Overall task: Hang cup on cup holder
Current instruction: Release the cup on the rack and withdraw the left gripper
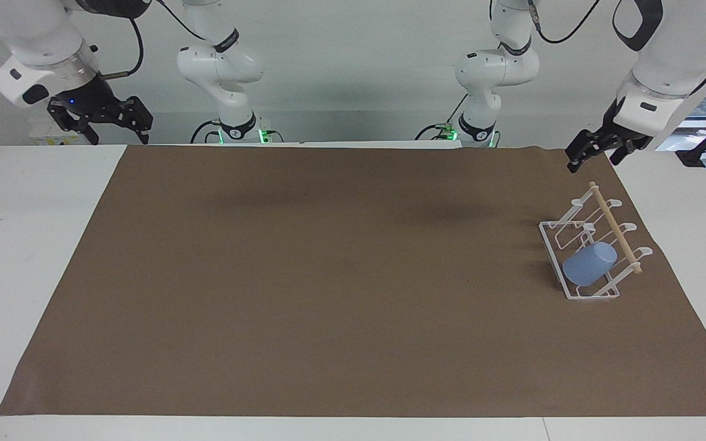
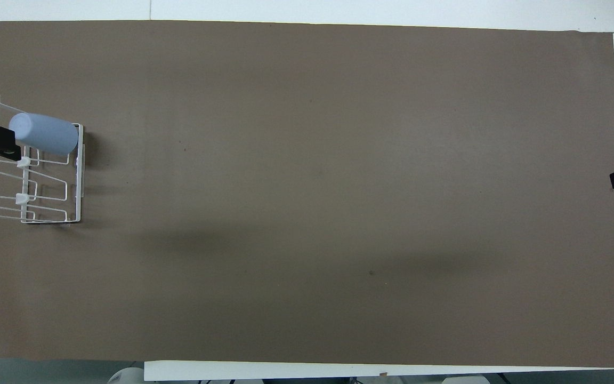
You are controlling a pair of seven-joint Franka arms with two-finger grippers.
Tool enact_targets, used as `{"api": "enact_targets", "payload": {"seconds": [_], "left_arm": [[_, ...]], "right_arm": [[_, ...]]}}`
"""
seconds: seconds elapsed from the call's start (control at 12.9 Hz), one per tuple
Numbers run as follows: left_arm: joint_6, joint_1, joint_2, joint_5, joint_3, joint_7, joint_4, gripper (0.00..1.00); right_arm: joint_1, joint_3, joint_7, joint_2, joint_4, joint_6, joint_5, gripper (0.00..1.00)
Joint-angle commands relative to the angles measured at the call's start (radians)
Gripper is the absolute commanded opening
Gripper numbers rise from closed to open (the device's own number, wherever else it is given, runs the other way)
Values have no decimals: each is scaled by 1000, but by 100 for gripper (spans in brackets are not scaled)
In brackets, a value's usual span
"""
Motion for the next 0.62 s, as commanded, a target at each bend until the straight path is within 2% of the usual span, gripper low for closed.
{"api": "enact_targets", "payload": {"seconds": [0.0,0.31,0.54], "left_arm": [[-58,-16,20,-17,12,8,41,100],[-110,-32,59,-46,19,65,136,100],[-118,-34,62,-47,21,82,139,100]], "right_arm": [[-4,2,-5,-23,-24,-3,3,99],[-4,2,-5,-23,-24,-3,3,99],[-4,2,-5,-23,-24,-3,3,99]]}}
